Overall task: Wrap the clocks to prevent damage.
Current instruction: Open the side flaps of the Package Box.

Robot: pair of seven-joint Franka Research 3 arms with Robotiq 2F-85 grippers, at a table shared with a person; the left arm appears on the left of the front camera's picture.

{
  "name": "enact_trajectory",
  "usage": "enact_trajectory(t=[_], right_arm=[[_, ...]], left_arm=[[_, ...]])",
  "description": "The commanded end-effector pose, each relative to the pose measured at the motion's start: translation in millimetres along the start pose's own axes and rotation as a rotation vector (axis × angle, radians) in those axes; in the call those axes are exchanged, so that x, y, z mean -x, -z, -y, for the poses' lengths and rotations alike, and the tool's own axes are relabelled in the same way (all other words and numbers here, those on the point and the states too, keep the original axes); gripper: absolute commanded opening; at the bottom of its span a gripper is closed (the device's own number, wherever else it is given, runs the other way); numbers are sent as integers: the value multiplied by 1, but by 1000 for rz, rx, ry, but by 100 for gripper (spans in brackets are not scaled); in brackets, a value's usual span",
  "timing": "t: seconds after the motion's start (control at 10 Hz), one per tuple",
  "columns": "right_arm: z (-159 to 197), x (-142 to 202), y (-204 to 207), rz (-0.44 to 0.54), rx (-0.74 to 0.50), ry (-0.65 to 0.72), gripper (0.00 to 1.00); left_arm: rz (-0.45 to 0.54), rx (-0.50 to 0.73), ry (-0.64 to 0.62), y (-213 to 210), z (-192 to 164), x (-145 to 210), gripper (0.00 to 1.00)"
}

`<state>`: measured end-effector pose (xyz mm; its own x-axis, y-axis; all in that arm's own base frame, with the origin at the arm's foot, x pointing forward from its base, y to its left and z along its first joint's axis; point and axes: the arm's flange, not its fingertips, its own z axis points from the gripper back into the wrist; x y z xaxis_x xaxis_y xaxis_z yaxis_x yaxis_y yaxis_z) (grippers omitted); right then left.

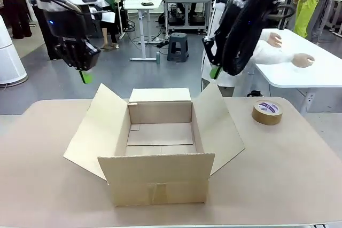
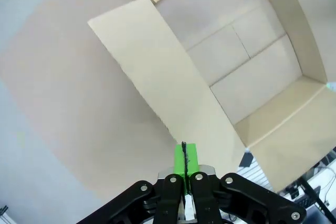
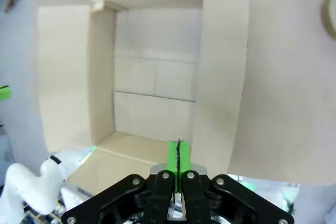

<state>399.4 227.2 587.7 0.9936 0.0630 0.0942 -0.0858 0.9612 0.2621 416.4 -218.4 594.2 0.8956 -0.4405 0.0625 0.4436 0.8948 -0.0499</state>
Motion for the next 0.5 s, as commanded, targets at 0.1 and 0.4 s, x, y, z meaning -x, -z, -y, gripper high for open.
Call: enact_trajectory(t=[0.1, 0.4], right_arm=[[0, 0, 0, 0, 0, 0, 0], [-1, -6, 8, -10, 15, -3, 1]], left_arm=[[0, 0, 0, 0, 0, 0, 0], [30, 2, -12, 3, -4, -3, 0]])
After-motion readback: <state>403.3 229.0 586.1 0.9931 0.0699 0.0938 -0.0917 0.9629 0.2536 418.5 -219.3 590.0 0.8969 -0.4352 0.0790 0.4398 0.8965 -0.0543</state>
